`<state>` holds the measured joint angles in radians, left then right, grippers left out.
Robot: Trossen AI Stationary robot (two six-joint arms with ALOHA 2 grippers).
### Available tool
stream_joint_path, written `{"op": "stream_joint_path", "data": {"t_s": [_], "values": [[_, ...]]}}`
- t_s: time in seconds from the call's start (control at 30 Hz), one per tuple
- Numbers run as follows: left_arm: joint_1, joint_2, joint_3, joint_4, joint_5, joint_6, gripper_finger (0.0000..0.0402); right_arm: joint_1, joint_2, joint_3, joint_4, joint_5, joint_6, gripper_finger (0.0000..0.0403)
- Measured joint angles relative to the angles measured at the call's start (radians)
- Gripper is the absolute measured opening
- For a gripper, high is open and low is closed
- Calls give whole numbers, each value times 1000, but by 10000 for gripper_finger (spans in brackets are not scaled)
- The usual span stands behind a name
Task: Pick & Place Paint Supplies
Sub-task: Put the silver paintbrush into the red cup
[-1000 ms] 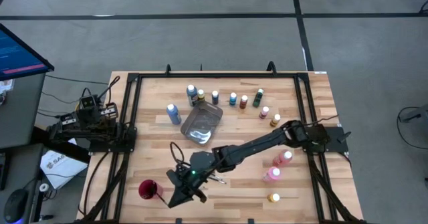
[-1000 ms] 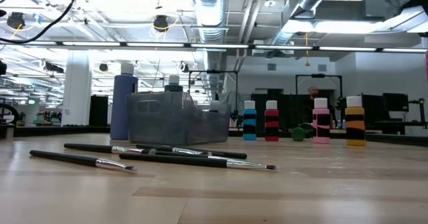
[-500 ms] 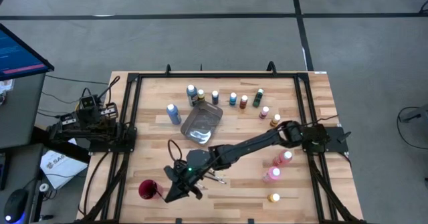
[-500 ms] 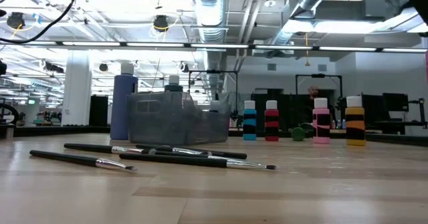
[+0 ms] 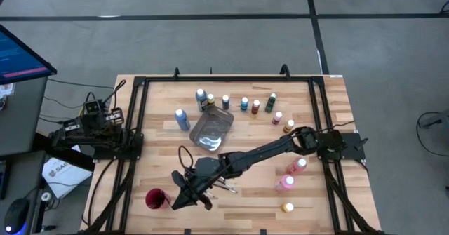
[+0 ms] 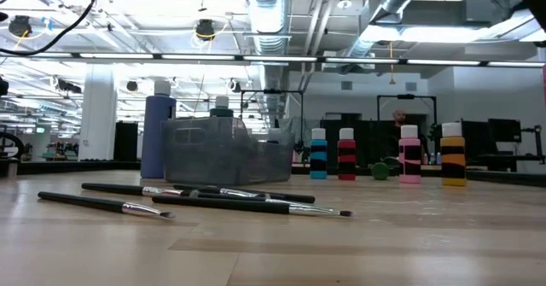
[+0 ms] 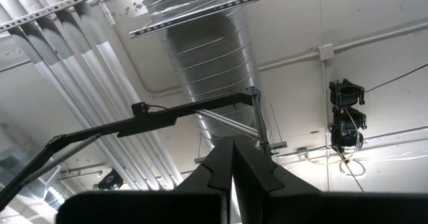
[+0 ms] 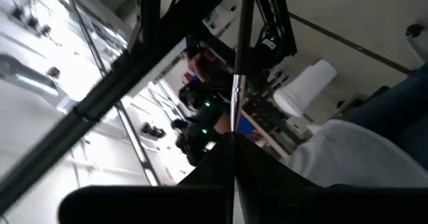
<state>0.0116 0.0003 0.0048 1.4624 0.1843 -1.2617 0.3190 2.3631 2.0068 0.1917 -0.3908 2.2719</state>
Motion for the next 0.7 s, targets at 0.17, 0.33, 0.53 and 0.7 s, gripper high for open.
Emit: {"op": "stream_joint_path", "data": {"t_s": [0.17, 0.33, 0.53, 0.7], "values": [[0, 0, 0, 0, 0, 0, 3, 2, 0, 0, -1, 28, 14, 0], [0, 0, 0, 0, 0, 0, 3, 0, 0, 0, 4, 83, 74, 0], [0, 0, 0, 0, 0, 0, 3, -2, 0, 0, 4, 133, 76, 0], [-1, 0, 0, 0, 0, 0, 3, -1, 0, 0, 4, 134, 78, 0]]}}
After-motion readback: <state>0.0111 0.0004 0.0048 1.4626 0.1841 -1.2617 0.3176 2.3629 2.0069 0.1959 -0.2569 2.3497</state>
